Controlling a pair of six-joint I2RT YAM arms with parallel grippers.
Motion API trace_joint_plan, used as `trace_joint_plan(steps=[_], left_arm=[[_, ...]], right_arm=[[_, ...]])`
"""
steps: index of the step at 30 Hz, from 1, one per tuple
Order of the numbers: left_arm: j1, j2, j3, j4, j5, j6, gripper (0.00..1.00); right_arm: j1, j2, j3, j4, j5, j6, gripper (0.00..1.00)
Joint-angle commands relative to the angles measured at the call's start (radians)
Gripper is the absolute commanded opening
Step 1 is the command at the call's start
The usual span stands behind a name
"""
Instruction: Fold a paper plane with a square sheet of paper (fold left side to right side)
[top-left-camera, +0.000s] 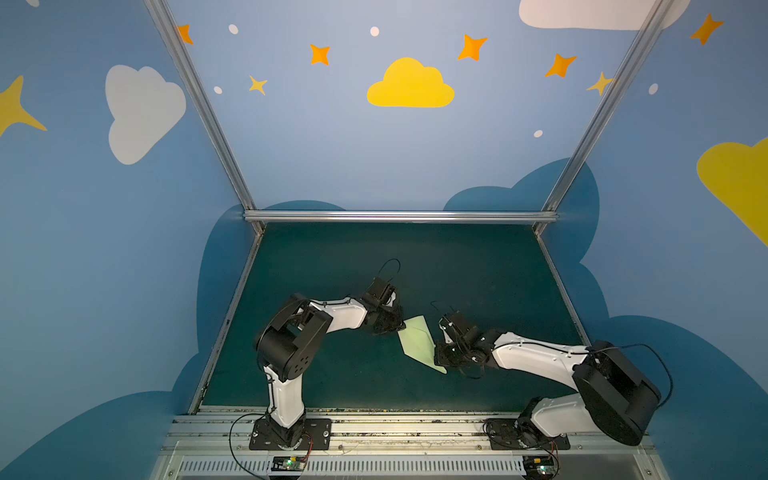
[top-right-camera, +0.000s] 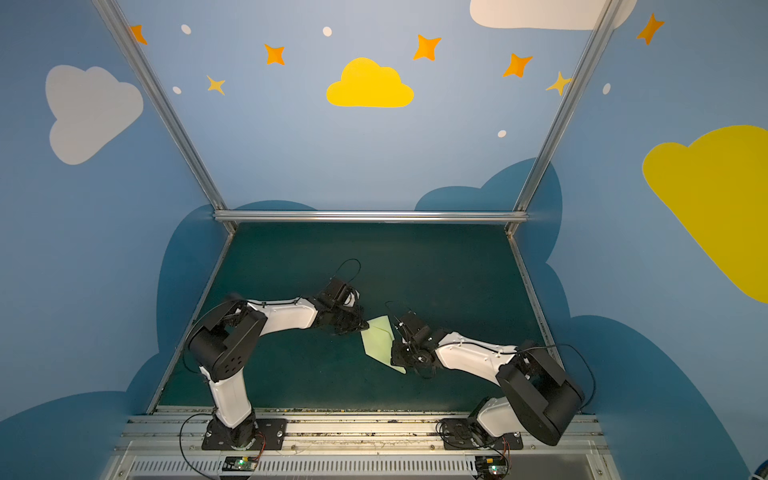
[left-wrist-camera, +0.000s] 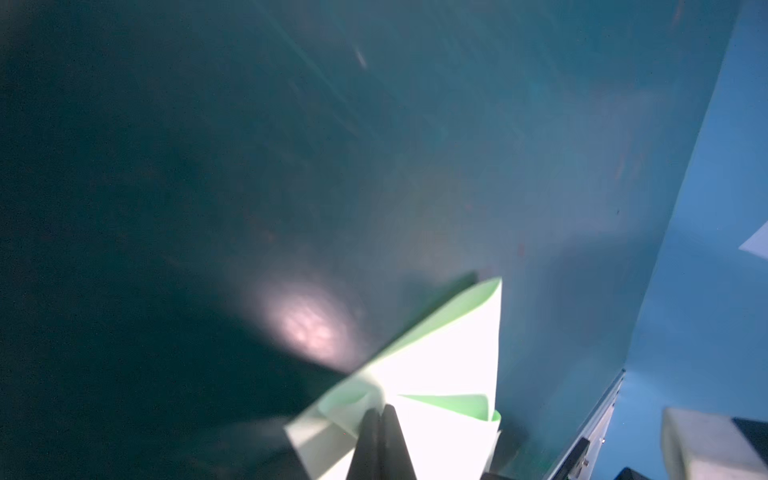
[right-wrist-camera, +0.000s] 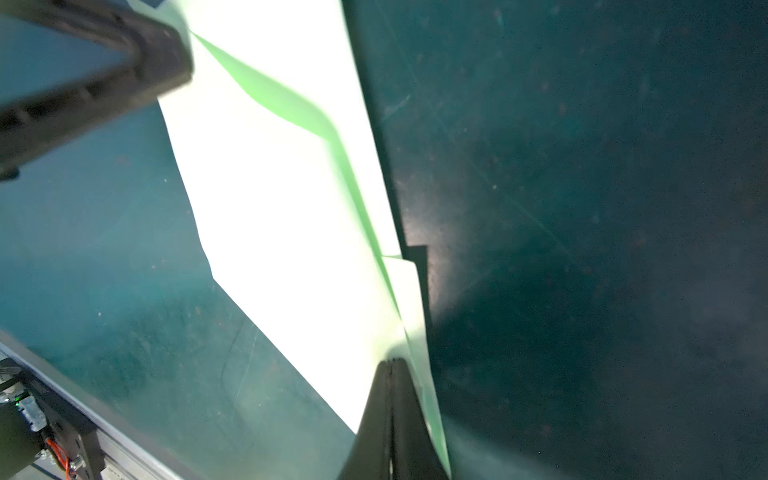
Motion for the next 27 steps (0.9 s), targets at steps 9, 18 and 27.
trace_joint_plan(steps=[9, 18, 27], left_arm=[[0.187, 0.046, 0.085, -0.252, -0.171, 0.117, 0.04], [0.014, -0.148, 0.137, -0.315, -0.181, 0.112, 0.04], [-0.184, -0.104, 0.126, -0.171, -0.102, -0.033, 0.04]], right_arm=[[0.005, 0.043, -0.079, -0.061, 0.018, -0.006, 0.00], [0.005, 0.021, -0.102, -0.056, 0.019, -0.022, 0.00], [0.006, 0.023, -0.108, -0.048, 0.013, -0.029, 0.00]])
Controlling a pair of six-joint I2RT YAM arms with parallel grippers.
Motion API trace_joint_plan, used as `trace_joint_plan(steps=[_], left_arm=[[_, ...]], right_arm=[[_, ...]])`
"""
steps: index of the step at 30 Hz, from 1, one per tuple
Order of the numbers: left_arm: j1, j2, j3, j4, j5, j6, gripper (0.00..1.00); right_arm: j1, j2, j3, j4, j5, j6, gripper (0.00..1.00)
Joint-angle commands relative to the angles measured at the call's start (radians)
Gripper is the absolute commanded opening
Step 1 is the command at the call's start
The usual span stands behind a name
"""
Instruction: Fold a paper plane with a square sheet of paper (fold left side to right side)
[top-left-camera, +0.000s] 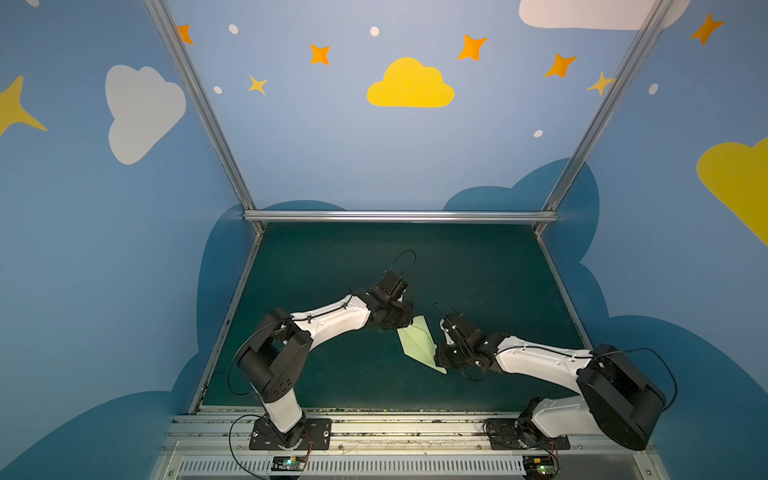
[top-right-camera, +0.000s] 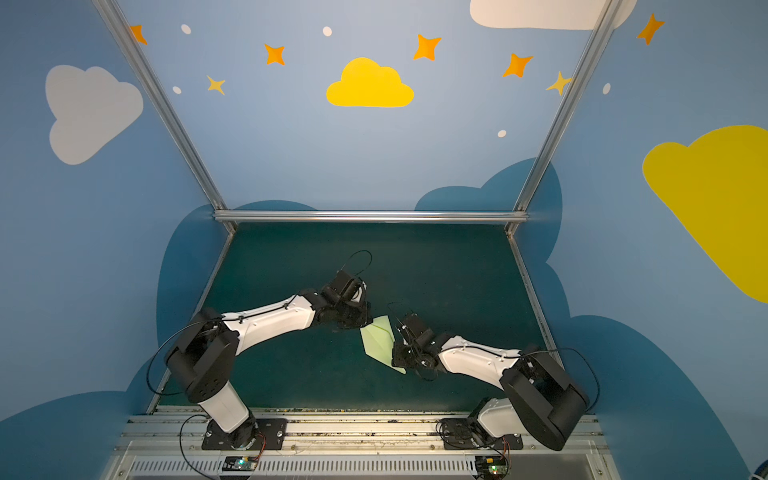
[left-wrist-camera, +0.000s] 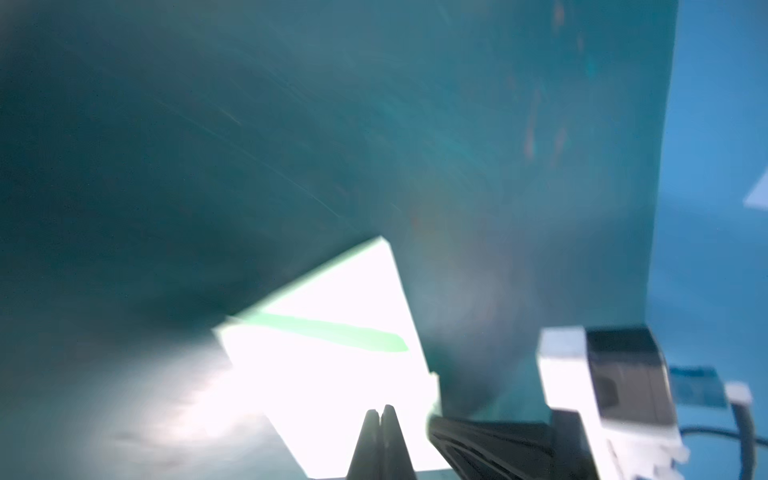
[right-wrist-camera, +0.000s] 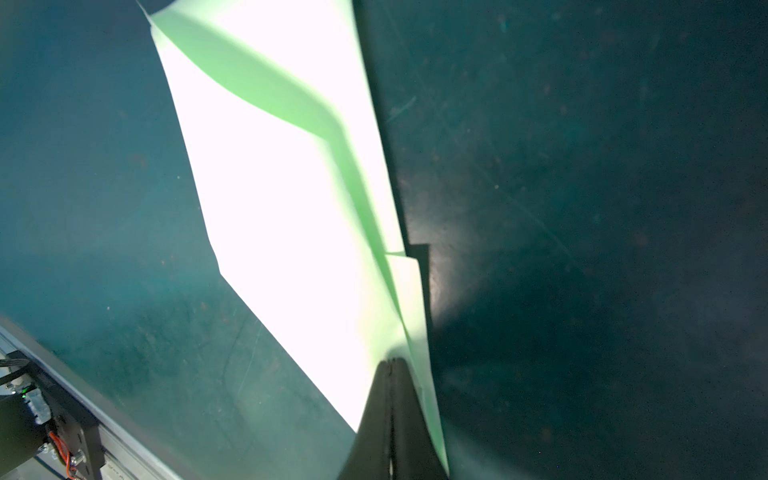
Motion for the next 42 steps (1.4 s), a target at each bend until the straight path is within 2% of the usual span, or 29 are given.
trace_joint_plan(steps=[1, 7, 12, 17, 27, 42], left_arm=[[-0.033, 0.058, 0.010, 0.053, 0.038, -0.064, 0.04], [-0.088, 0.157, 0.046, 0.073, 0.030, -0.076, 0.04], [-0.096, 0.199, 0.027, 0.085, 0.020, -0.083, 0.04], [-0.092, 0.233, 0.014, 0.019, -0.024, -0.114, 0.04], [-0.092, 0.237, -0.053, 0.024, -0.036, -0.159, 0.04], [-0.089, 0.233, -0.076, 0.026, -0.045, -0.156, 0.04]], right_arm=[[0.006, 0.056, -0.064, -0.104, 0.013, -0.018, 0.00], [0.006, 0.046, -0.066, -0.113, 0.016, -0.023, 0.00], [0.010, 0.035, -0.067, -0.122, 0.015, -0.032, 0.00], [0.028, 0.022, -0.063, -0.157, 0.033, -0.042, 0.00], [0.078, -0.053, -0.080, -0.250, 0.089, -0.004, 0.00], [0.104, -0.127, -0.155, -0.283, 0.082, 0.074, 0.00]])
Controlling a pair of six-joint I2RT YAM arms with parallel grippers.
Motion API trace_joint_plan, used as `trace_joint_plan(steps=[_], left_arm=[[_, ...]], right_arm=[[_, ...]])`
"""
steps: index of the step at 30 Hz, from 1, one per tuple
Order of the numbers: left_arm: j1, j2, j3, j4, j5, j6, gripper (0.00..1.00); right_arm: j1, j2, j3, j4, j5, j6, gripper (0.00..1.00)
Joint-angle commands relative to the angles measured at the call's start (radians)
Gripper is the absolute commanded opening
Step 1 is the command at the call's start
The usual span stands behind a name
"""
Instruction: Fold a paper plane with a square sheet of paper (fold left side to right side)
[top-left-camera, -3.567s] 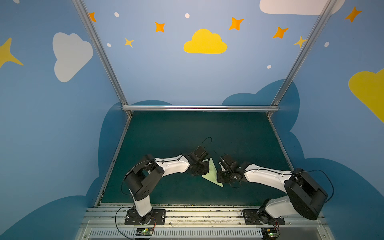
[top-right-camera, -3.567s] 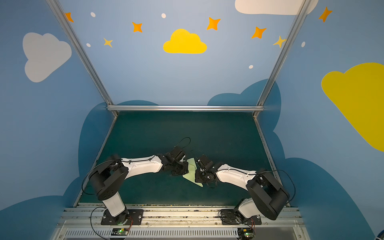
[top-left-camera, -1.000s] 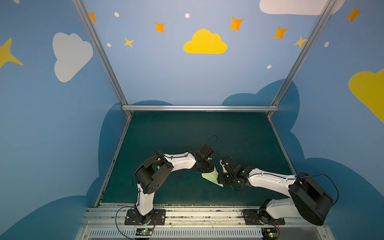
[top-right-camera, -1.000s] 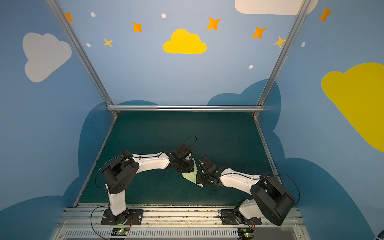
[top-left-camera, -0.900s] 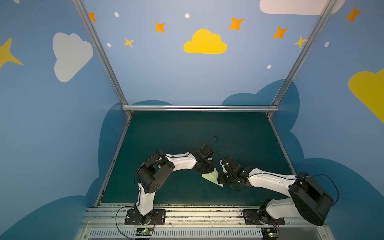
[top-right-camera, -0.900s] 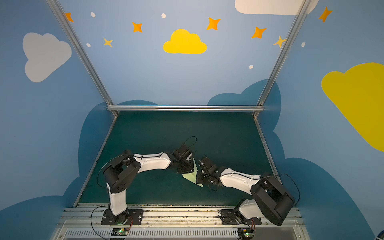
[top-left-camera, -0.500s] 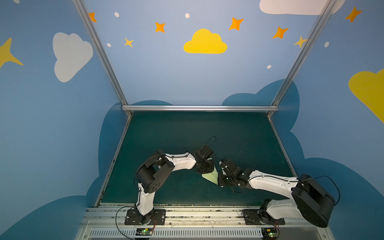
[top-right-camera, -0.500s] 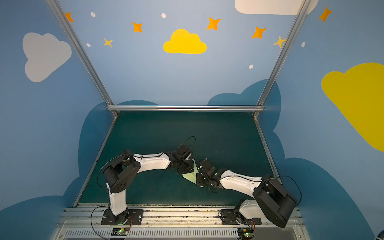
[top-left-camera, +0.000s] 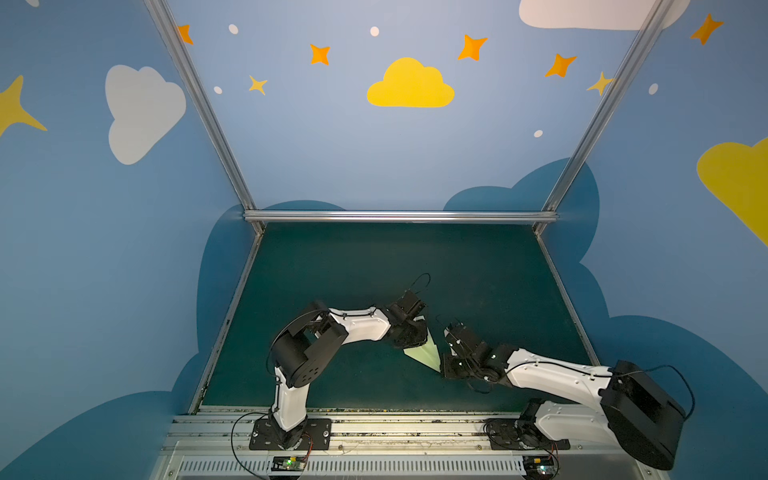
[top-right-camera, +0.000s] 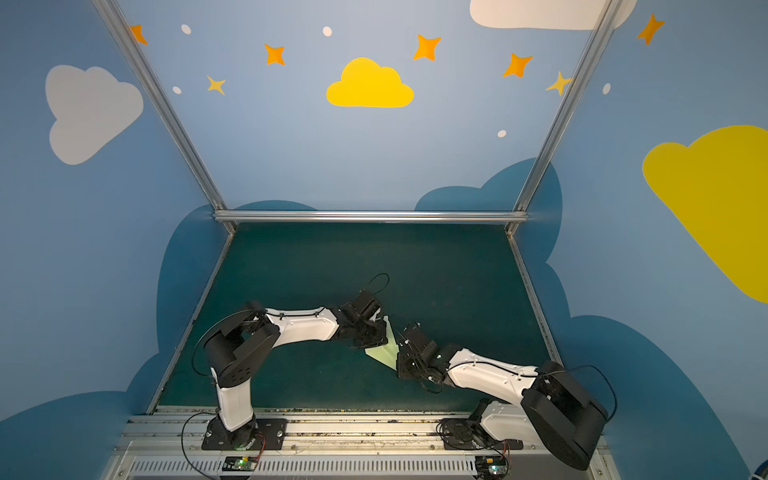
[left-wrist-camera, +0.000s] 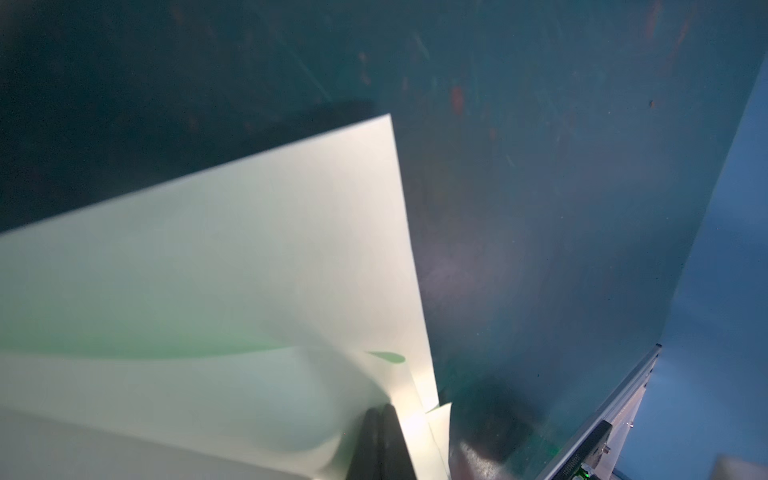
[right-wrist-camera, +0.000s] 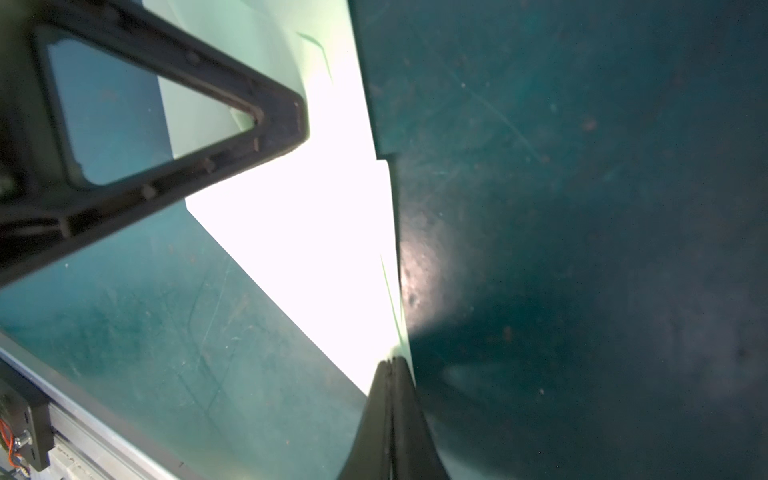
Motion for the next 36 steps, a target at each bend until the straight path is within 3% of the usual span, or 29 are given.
trace_joint_plan(steps=[1, 10, 19, 28, 31, 36], left_arm=[[0.004, 0.051, -0.049, -0.117, -0.067, 0.006, 0.04], [0.010, 0.048, -0.059, -0.111, -0.064, 0.005, 0.04], [0.036, 0.016, -0.117, -0.096, -0.086, -0.006, 0.04], [0.041, 0.003, -0.154, -0.062, -0.083, -0.015, 0.04], [0.040, 0.001, -0.152, -0.060, -0.082, -0.014, 0.04], [0.041, 0.006, -0.149, -0.066, -0.082, -0.013, 0.04]], right_arm=[[0.020, 0.022, -0.067, -0.217, 0.005, 0.042, 0.00], [0.090, 0.016, -0.109, -0.253, 0.020, 0.174, 0.00], [0.091, -0.175, -0.175, -0.322, 0.036, 0.281, 0.00], [0.057, -0.412, -0.101, -0.362, 0.038, 0.200, 0.00], [0.038, -0.370, -0.038, -0.335, 0.026, 0.156, 0.00], [0.026, -0.153, 0.107, -0.286, 0.000, 0.081, 0.00]])
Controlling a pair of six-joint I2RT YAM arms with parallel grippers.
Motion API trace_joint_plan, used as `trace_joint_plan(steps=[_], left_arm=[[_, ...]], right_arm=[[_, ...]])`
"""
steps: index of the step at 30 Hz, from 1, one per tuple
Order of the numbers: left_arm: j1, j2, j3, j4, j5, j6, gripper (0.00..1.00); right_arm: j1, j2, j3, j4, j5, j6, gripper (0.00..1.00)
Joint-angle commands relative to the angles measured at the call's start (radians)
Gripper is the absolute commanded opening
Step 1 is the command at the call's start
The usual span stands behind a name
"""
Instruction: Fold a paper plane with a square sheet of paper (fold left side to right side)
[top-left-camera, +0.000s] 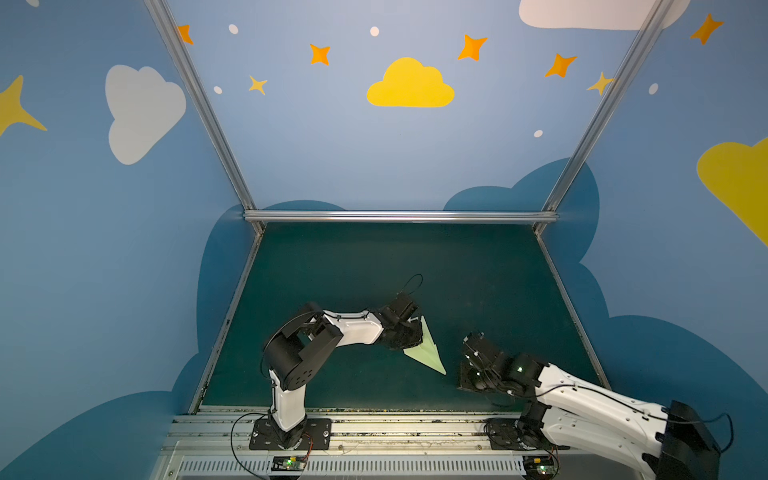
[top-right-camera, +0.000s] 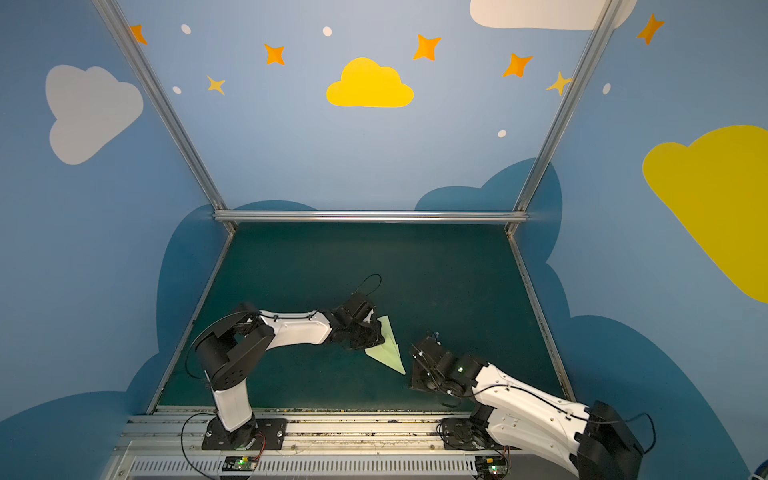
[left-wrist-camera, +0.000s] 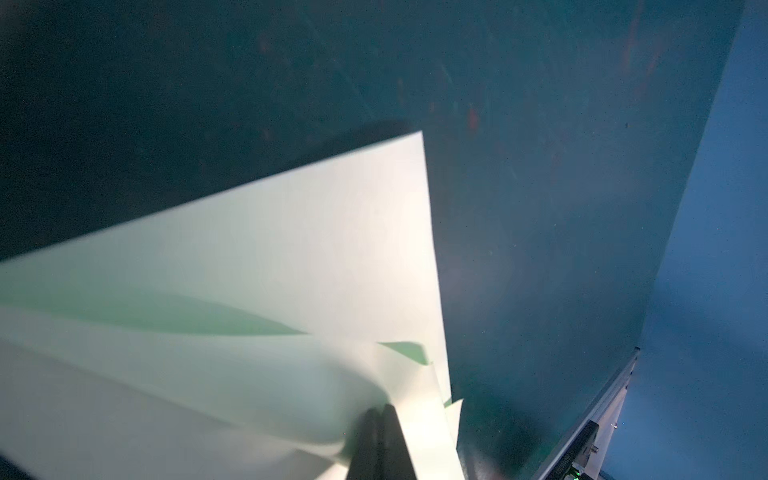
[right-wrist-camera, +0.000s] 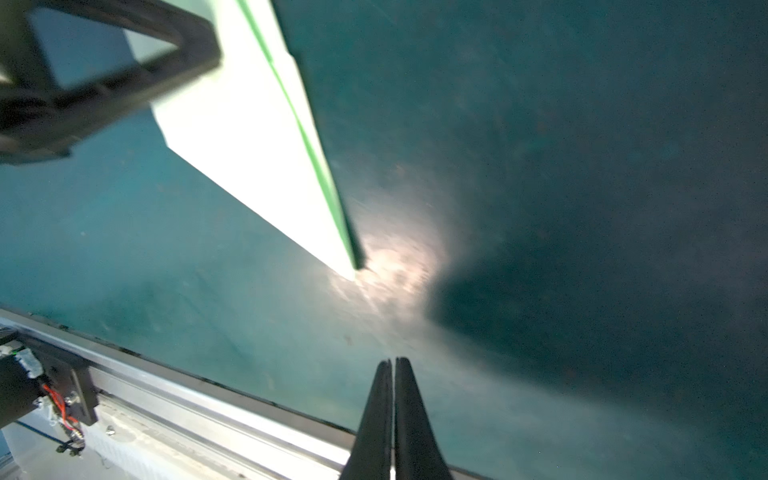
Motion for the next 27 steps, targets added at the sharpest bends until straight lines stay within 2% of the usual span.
trace_joint_plan(steps=[1, 5, 8, 13, 21, 27], left_arm=[[0.014, 0.050, -0.050, -0.170, -0.088, 0.004, 0.04], [0.013, 0.052, -0.049, -0.171, -0.088, 0.004, 0.04], [0.014, 0.048, -0.049, -0.172, -0.088, 0.005, 0.04], [0.012, 0.050, -0.047, -0.174, -0.088, 0.007, 0.04], [0.014, 0.047, -0.010, -0.206, -0.085, 0.049, 0.04], [0.010, -0.054, 0.029, -0.245, -0.043, 0.110, 0.04]], right_arm=[[-0.007, 0.129, 0.094, 0.023, -0.030, -0.088, 0.00], [-0.013, 0.291, 0.203, 0.032, -0.024, -0.147, 0.00], [-0.028, 0.350, 0.223, 0.048, -0.011, -0.162, 0.00], [-0.067, 0.399, 0.189, 0.109, -0.037, -0.167, 0.00], [-0.069, 0.452, 0.090, 0.190, -0.072, -0.142, 0.00], [-0.068, 0.426, 0.022, 0.219, -0.074, -0.107, 0.00]])
